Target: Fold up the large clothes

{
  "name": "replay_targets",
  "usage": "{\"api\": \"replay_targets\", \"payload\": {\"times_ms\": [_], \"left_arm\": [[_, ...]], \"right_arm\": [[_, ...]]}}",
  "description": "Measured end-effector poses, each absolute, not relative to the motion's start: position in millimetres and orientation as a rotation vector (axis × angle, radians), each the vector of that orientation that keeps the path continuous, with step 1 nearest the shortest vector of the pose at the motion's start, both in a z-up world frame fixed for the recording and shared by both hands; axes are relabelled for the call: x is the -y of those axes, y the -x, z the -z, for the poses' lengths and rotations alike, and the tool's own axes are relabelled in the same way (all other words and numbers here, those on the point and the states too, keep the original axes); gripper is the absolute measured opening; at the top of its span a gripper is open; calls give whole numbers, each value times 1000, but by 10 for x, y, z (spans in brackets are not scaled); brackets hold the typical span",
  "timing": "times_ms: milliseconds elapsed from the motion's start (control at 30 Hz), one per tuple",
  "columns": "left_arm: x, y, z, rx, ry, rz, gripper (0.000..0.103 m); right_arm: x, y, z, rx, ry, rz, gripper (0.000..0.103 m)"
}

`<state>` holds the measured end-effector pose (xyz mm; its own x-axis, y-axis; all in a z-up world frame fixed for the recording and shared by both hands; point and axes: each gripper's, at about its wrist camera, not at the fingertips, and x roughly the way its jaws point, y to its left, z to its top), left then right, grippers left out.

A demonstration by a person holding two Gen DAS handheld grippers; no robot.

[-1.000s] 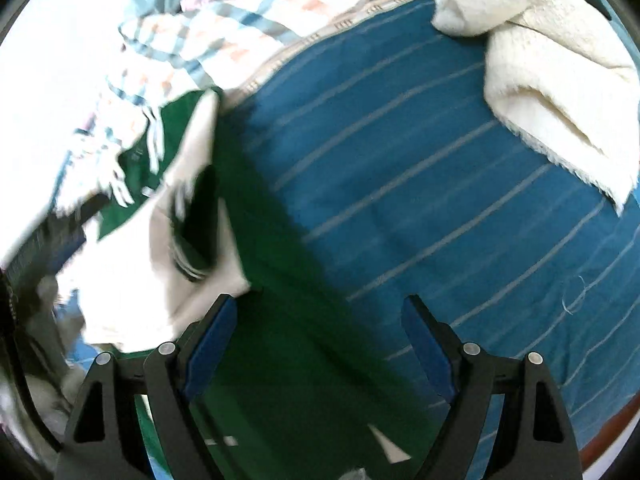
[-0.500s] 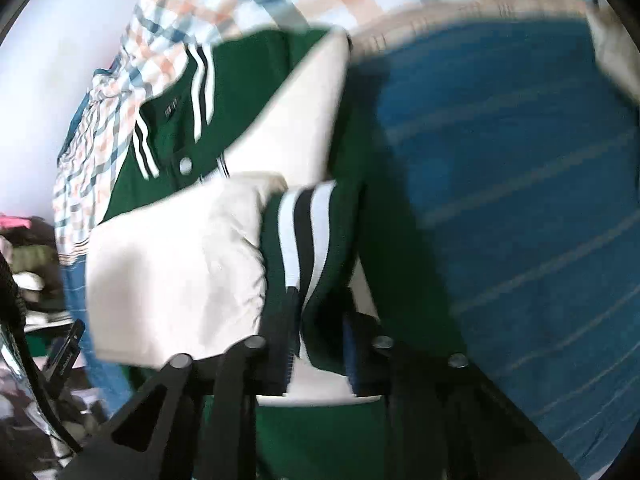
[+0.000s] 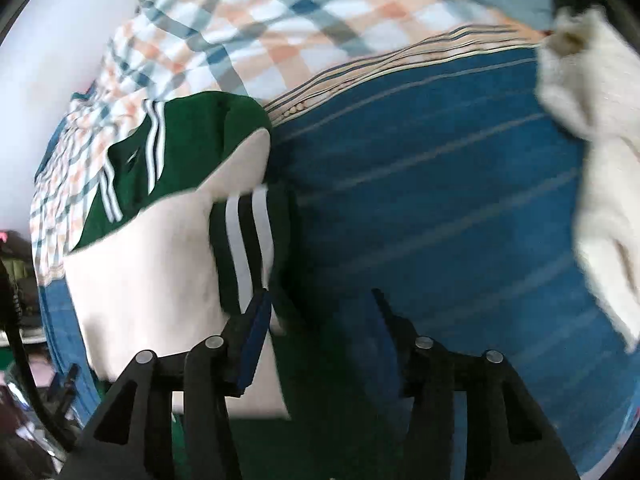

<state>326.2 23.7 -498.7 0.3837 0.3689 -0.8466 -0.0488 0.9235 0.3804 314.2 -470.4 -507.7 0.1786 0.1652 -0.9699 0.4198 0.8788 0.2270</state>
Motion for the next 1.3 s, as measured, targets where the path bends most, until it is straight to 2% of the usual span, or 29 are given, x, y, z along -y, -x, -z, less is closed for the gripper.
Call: {"api": "replay_targets", "payload": {"times_ms": [200,300,467,533,633,733,867,933,1000,1067,1200,1300], "left_arm": [[-202,-3287,5649,-1262,-436,-312,93],[-171,-3495,5812,-1239,-474,-352,93],[-326,-3751,5959,-1260,-421,-375,94],[-362,-3754,5989,-1265,-415,-371,103],[-417,-3767,6002,-1285,-358,-349,103],[-447,-3780,5999,-1291,-328,-319,103],[-448,-3772,6044,-1250,-329,-281,103],[-492,-3741,6018,-1244,-299,-271,103],[-579,-3666,5907,-1268,-238,-290,103],[-628,-3526,5754,-1264,-201,-344,103],[-415,-3004,5369,-1247,-99,-357,103],[-10,-2947,5413,-1282,-47,-258,103]], "right_arm": [[4038,-2816,5483,-1616,-190,-13,54],[4013,-2916,5637,-1558,-114,93,53],[4674,-2787,5563,-1385,-411,245,48],[4917,-2658,5677,-1377,-492,292,48],[5152,-2609,5904,-1415,-605,292,49],[5015,-2766,5741,-1493,-490,290,49],[4704,-2869,5499,-1472,-252,195,50],[4737,-2858,5576,-1484,-223,200,50],[5031,-2790,5750,-1552,-418,311,55],[5169,-2717,5699,-1572,-606,355,55],[5015,-2544,5220,-1526,-517,342,57],[4865,-2446,4948,-1462,-564,270,57]]}}
